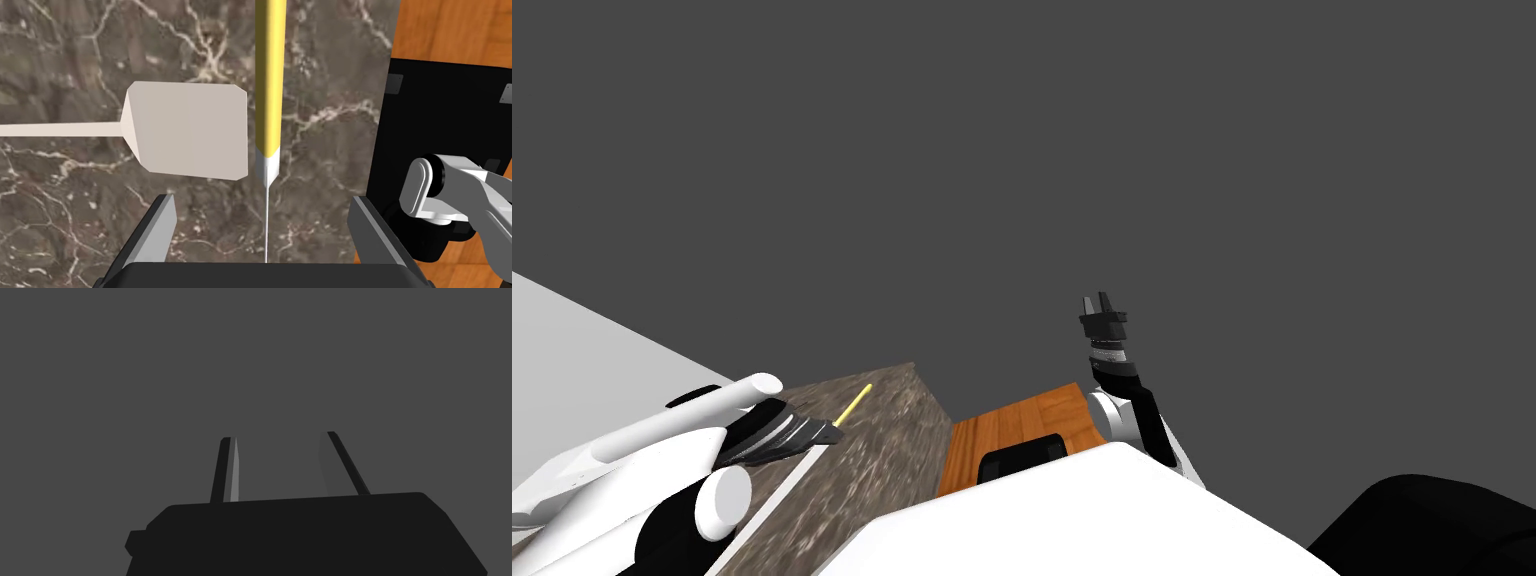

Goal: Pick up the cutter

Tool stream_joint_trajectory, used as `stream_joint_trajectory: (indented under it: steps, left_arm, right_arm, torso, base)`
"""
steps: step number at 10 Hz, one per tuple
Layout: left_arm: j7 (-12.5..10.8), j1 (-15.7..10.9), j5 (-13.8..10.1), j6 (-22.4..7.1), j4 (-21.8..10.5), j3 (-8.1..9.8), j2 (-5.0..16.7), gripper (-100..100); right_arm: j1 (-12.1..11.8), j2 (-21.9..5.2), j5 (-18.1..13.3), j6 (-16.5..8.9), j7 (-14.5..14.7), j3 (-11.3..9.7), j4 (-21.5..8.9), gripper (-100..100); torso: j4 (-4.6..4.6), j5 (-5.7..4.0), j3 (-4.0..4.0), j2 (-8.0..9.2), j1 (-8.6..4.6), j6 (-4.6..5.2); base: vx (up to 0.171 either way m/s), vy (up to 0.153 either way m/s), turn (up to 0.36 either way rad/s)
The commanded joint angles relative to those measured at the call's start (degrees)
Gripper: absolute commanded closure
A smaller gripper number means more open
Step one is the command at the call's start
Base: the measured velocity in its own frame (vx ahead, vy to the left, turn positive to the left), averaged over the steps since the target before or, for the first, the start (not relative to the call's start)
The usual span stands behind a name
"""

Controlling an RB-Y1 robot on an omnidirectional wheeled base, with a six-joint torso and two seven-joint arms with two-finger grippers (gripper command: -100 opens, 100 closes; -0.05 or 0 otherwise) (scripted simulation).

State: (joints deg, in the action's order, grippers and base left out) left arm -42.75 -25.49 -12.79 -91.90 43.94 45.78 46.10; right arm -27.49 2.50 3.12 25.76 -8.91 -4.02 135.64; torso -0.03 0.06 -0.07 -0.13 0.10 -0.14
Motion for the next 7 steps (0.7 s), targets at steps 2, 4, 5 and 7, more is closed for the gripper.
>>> stream_joint_trajectory:
  steps: [2,4,5,7]
  left_arm:
    - [0.1,0.1,0.0,1.1,-0.8,-0.15,-0.3,-100]
    - [0.2,0.1,0.0,1.3,-0.9,-0.17,-0.4,100]
    - [0.1,0.0,-0.1,1.3,-0.9,-0.10,-0.4,100]
    - [0.2,0.0,-0.1,1.5,-0.8,-0.10,-0.3,100]
  right_arm:
    - [0.0,0.0,0.0,0.0,0.0,0.0,0.0,0]
    - [0.0,0.0,0.0,0.0,0.0,0.0,0.0,0]
    - [0.0,0.0,0.0,0.0,0.0,0.0,0.0,0]
    - [0.0,0.0,0.0,0.0,0.0,0.0,0.0,0]
  torso:
    - [0.00,-0.01,-0.01,-0.01,-0.01,0.01]
    - [0.02,-0.02,0.04,0.07,-0.02,0.01]
    - [-0.02,-0.02,0.02,0.07,0.02,0.03]
    - [-0.10,0.03,-0.07,-0.02,0.06,-0.02]
  base:
    - [0.019,0.001,0.012]
    - [0.000,0.000,0.000]
    - [0.000,0.000,0.000]
    - [0.000,0.000,0.000]
